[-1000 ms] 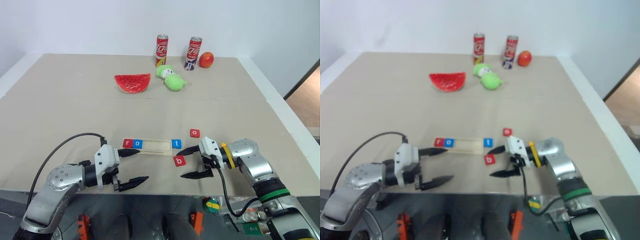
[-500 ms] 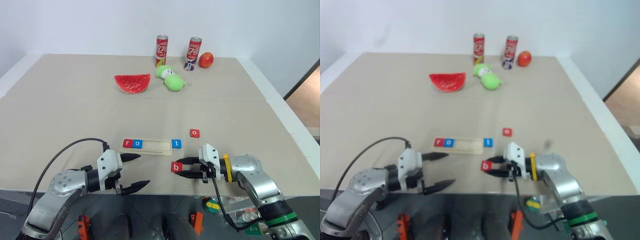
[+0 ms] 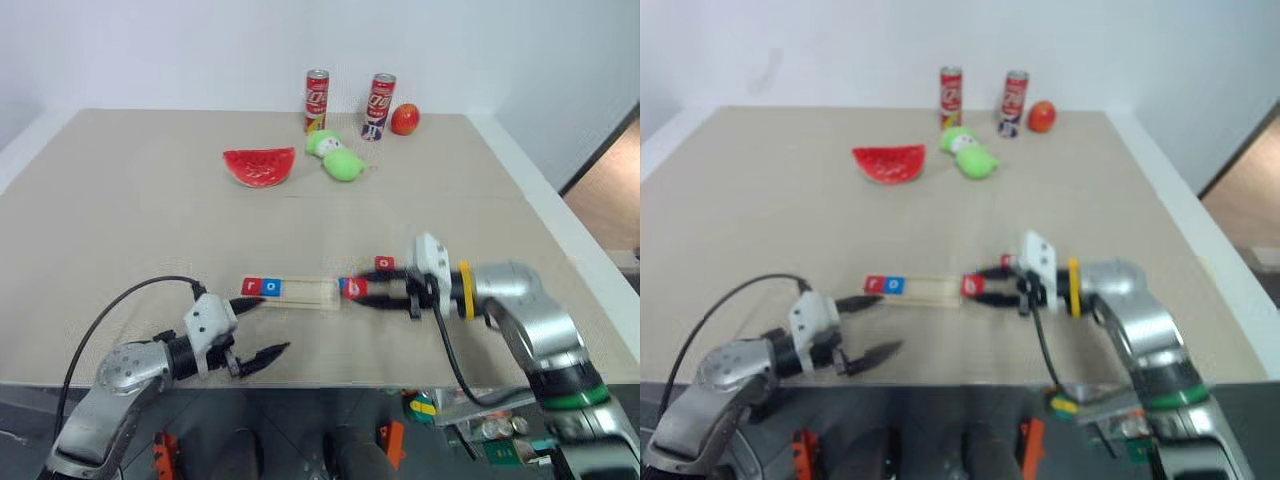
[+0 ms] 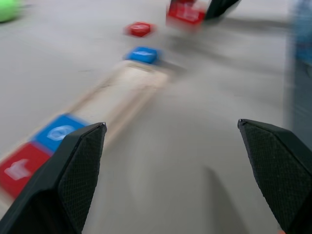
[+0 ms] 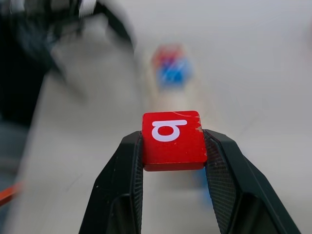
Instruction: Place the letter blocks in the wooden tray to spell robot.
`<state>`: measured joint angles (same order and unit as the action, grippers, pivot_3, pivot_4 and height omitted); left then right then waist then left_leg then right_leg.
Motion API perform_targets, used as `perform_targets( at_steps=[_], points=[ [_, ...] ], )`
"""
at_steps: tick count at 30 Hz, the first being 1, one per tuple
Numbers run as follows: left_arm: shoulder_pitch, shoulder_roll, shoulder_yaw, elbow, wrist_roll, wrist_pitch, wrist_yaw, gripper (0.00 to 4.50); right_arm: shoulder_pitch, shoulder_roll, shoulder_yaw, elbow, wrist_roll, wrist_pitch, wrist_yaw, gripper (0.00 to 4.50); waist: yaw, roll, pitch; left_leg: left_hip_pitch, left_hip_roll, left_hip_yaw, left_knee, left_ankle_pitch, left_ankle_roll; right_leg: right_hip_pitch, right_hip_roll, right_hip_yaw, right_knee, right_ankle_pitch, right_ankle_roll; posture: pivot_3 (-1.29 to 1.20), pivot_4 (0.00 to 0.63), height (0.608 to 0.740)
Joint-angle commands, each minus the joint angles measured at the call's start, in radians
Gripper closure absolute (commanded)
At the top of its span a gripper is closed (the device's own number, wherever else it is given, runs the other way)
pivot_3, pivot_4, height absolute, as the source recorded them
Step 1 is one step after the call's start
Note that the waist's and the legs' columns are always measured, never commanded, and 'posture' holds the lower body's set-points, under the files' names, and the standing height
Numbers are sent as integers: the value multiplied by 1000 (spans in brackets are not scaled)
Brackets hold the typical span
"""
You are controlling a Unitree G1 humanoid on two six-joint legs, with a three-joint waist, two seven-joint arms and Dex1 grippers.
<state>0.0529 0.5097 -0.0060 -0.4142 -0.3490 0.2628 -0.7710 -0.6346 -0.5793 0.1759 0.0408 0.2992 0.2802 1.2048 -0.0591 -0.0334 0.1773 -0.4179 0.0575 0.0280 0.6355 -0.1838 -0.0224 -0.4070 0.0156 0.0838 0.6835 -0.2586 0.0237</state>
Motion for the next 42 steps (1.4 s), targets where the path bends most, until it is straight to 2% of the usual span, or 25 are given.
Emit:
perform_targets(
  at_steps=[1,5,10,35,37,41,42],
  points=[
    [-13,-14,38,1,2,15,65,0,-102,87,89,186,-85,-87,11,3305,0,-2,-1,-1,1,-1,-1,0,0,0,2,-1,0,0,0,0,150,740],
    [-20,-19,44,-4,10,24,105,0,-166,154,134,354,-150,-169,20,3305,18,-2,-1,-5,1,-3,-2,0,0,-2,2,-2,0,-1,2,0,150,740],
    [-19,-20,40,-13,12,35,137,0,-183,191,158,443,-190,-223,42,3305,14,-1,-1,-7,-4,-1,-2,-4,-4,-3,-4,0,-1,-2,2,0,150,740],
    [-6,-19,-5,-40,45,41,159,0,-215,298,160,521,-240,-171,37,3305,12,-1,0,-5,-2,-2,-2,-3,-4,-2,-2,-2,-1,0,0,0,150,740],
    [-6,-18,-7,-40,47,41,159,0,-216,303,158,521,-240,-164,32,2267,12,-1,0,-5,-1,-2,-2,-3,-4,-2,-2,-3,-1,0,0,0,150,740],
    [-9,-19,-7,-37,46,41,160,0,-213,305,153,495,-235,-141,30,1052,12,-1,0,-5,-1,-2,-2,-3,-4,-2,-2,-3,-1,0,0,0,150,740],
    [-10,-18,-8,-36,47,42,159,0,-211,303,150,483,-231,-131,30,566,12,-1,0,-5,-1,-2,-2,-3,-4,-2,-2,-3,-1,0,0,0,150,740]
  ],
)
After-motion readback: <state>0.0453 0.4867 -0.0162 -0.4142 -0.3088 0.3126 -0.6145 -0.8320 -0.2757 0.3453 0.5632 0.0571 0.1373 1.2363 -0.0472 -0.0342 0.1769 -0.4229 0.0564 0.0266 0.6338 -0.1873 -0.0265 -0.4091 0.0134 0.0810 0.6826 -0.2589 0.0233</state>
